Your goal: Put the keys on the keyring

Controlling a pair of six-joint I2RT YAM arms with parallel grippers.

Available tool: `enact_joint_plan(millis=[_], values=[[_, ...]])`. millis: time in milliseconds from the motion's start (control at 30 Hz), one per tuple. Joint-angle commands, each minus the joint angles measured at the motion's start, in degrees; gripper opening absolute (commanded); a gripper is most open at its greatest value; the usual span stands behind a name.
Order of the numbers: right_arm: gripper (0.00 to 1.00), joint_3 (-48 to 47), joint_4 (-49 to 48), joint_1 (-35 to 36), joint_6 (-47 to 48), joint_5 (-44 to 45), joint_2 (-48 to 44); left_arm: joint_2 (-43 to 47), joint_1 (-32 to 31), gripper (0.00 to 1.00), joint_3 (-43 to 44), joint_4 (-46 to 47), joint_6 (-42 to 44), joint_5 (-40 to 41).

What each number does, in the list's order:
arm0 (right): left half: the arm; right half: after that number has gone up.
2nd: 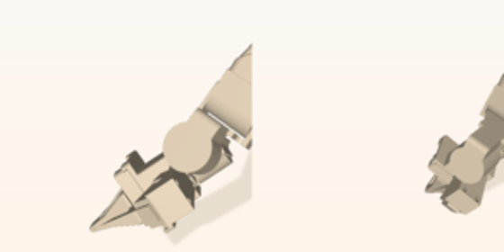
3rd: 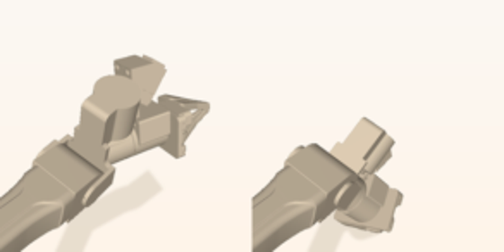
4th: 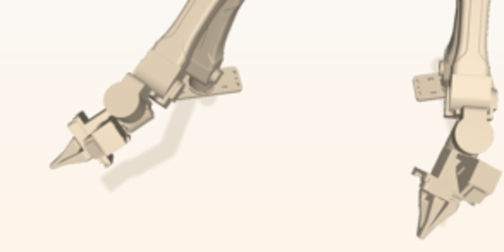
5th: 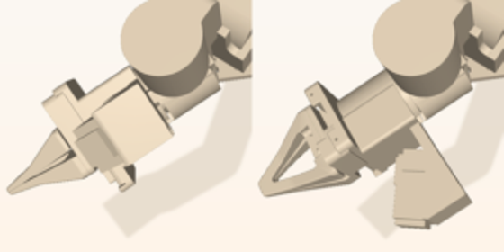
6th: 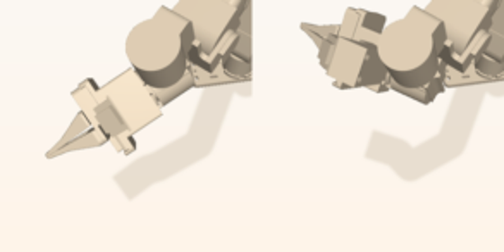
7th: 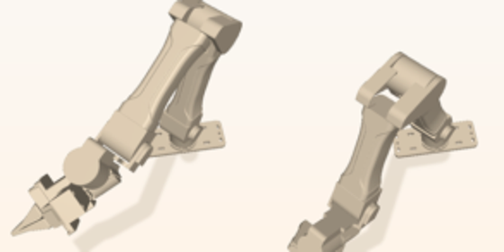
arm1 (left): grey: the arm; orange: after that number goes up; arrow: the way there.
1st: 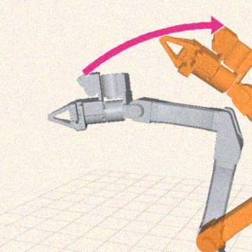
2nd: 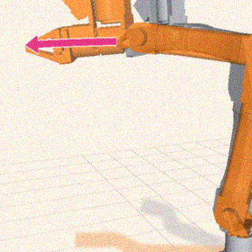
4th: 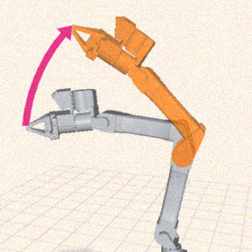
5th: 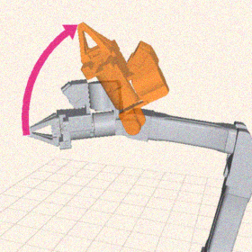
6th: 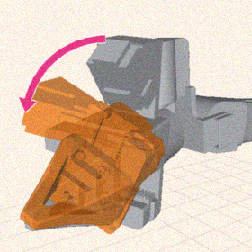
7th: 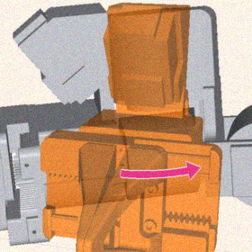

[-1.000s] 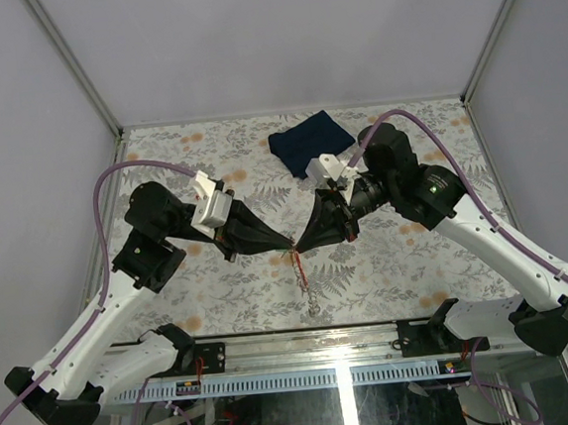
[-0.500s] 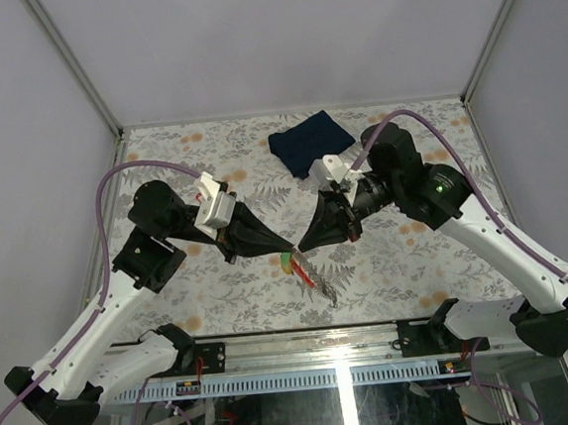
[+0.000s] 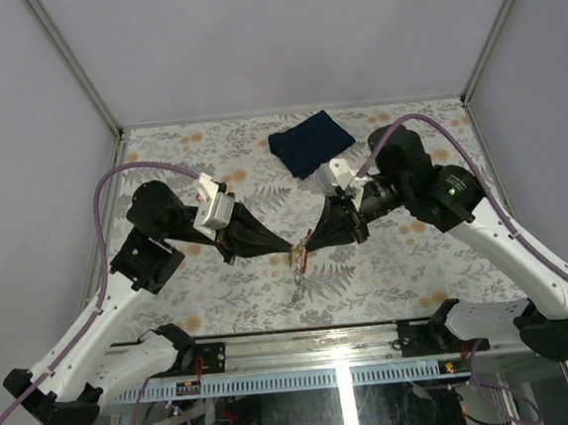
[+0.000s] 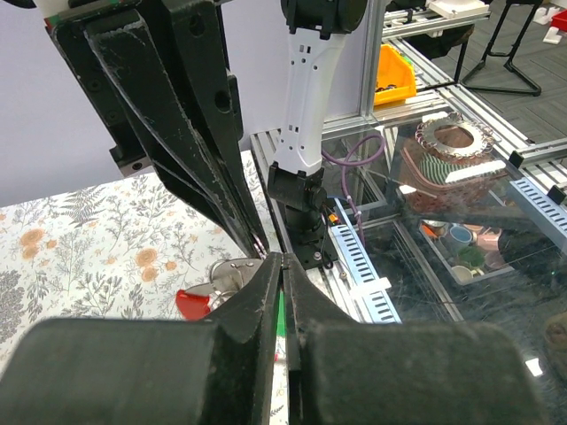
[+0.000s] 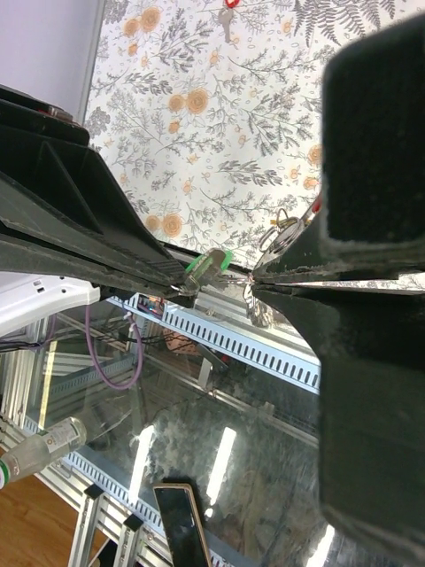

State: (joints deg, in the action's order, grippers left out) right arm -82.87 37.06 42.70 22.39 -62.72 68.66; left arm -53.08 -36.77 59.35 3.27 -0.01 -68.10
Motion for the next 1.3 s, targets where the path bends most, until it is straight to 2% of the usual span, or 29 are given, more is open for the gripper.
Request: enact_joint_plan(millis=[0, 433, 667, 1267], values=[[0.0, -2.8, 1.3, -0.2, 1.9, 0.6, -2.4, 0.6, -0.3, 0.0, 2.1, -0.1, 1.2, 0.7], [0.0, -4.3, 1.1, -0.1, 0.7, -6.8, 0.5, 0.1, -0.3, 0.0, 2.2, -0.1, 1.5, 2.2], [0.0, -2.5, -4.3, -0.1, -3.2, -7.0, 0.8, -0.2, -0.3, 0.0, 2.4, 0.0, 1.3, 1.9], [0.0, -2.2, -6.4, -0.1, -5.4, -8.4, 3.4, -0.8, -0.4, 0.0, 2.9, 0.0, 1.4, 1.4]])
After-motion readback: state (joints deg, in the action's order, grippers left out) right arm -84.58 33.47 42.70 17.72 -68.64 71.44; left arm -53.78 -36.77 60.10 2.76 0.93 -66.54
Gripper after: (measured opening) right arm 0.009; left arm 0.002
